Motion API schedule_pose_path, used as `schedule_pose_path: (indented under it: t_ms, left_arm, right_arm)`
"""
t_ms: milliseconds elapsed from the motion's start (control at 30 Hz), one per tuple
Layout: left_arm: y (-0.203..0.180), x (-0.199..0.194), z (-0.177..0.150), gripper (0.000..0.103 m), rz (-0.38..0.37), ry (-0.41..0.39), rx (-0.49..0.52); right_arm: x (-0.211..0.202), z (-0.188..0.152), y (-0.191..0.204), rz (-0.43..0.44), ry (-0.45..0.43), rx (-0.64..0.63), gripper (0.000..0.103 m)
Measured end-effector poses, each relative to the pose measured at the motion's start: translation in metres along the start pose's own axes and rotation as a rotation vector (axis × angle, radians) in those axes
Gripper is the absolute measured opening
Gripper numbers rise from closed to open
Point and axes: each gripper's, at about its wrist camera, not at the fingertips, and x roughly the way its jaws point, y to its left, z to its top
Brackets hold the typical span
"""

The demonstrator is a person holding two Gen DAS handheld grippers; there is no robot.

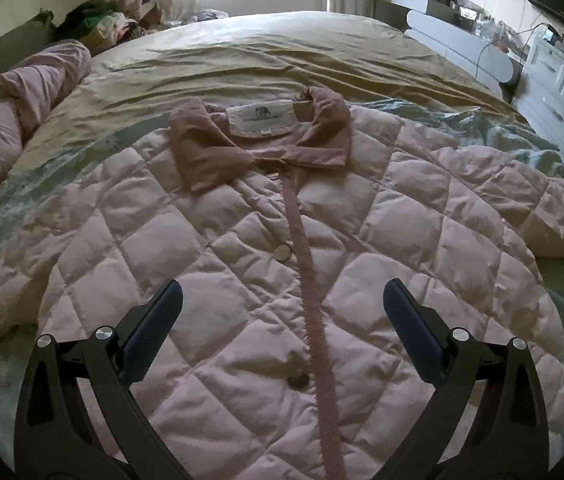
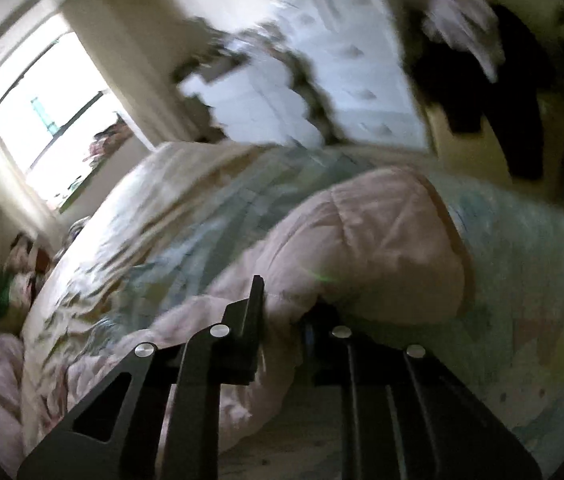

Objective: Fold large clothes
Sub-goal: 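Lift the sleeve with the right tool and fold it across the jacket body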

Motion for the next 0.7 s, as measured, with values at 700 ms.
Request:
schedule_pose_path:
  t_ms: [700]
  left_arm:
    - [0.066, -0.054, 0.014, 0.094, 0.043, -0.084, -0.059]
  right_arm:
    - [-0.087, -0.008, 0.223, 0.297, -0.082, -0.403, 0.014]
